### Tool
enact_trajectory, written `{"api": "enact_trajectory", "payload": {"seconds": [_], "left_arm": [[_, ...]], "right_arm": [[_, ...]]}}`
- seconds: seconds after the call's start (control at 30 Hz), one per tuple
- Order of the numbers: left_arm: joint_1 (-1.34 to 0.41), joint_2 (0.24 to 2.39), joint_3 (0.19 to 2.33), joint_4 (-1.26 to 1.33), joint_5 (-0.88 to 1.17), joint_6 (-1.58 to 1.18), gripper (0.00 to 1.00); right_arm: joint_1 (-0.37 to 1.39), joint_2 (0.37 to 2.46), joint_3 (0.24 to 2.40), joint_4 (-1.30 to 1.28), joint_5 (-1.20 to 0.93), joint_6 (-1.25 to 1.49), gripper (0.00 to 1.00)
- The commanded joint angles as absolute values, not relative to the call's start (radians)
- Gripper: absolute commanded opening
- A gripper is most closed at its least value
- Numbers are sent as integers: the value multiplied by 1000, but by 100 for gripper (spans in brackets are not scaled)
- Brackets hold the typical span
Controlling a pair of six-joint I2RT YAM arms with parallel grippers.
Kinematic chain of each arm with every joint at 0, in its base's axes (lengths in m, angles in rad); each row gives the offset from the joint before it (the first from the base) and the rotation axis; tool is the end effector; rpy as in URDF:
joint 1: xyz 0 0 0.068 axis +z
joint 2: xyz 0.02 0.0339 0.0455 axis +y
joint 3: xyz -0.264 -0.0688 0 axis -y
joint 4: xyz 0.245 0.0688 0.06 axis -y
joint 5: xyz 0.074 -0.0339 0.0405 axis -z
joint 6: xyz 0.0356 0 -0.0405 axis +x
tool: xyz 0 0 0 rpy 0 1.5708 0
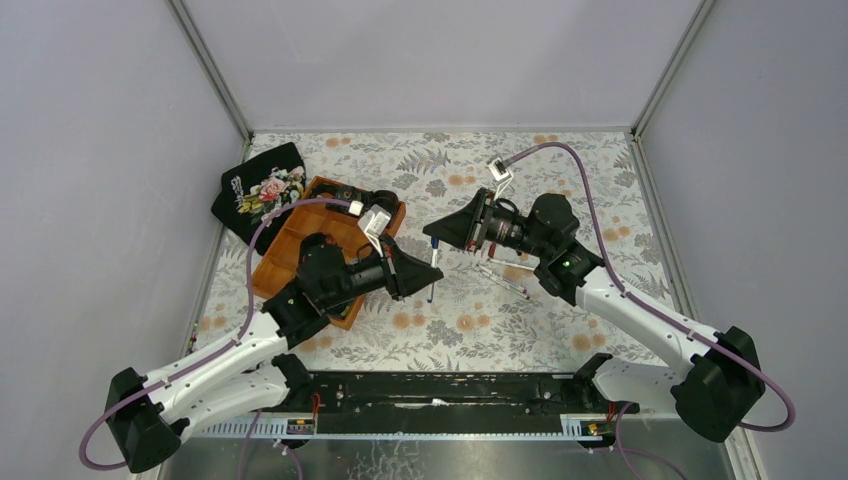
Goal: Insert the pens into the pen caps
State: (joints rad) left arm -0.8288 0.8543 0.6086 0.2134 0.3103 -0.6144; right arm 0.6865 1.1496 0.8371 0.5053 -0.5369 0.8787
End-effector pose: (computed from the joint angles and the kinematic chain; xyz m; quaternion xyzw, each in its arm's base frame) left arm 0.1317 -0.1597 0.3077 0.1828 0.6942 -0.5373 0.4426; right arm 0.1944 0.1829 0.3562 -0.1450 0.6298 0.6444 0.4088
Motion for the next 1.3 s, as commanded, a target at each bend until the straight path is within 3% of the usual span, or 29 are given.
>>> {"api": "enact_trajectory", "payload": {"seconds": [0.0, 0.1, 0.53, 0.9, 1.03, 1.1, 1.17, 1.27], "left_arm": [[-825, 840, 617, 296, 307, -618, 0], [-826, 838, 629, 311, 287, -621, 0], [-821, 846, 764, 289, 183, -578, 0], [-749, 858, 813, 317, 215, -574, 0], [-734, 860, 798, 207, 167, -525, 0], [-733, 874, 782, 88, 114, -493, 0], [-733, 892, 739, -12, 80, -487, 0], [-735, 925, 652, -107, 52, -529, 0]], "right_arm": [[690, 1145, 858, 523, -622, 862, 13], [690, 1132, 830, 485, -634, 852, 0], [726, 1117, 672, 433, -730, 911, 0], [865, 1142, 573, 444, -738, 973, 0], [868, 1092, 611, 291, -622, 883, 0], [867, 1065, 696, 112, -471, 779, 8], [865, 1050, 796, -38, -297, 680, 33], [860, 1041, 911, -175, -44, 595, 59]]}}
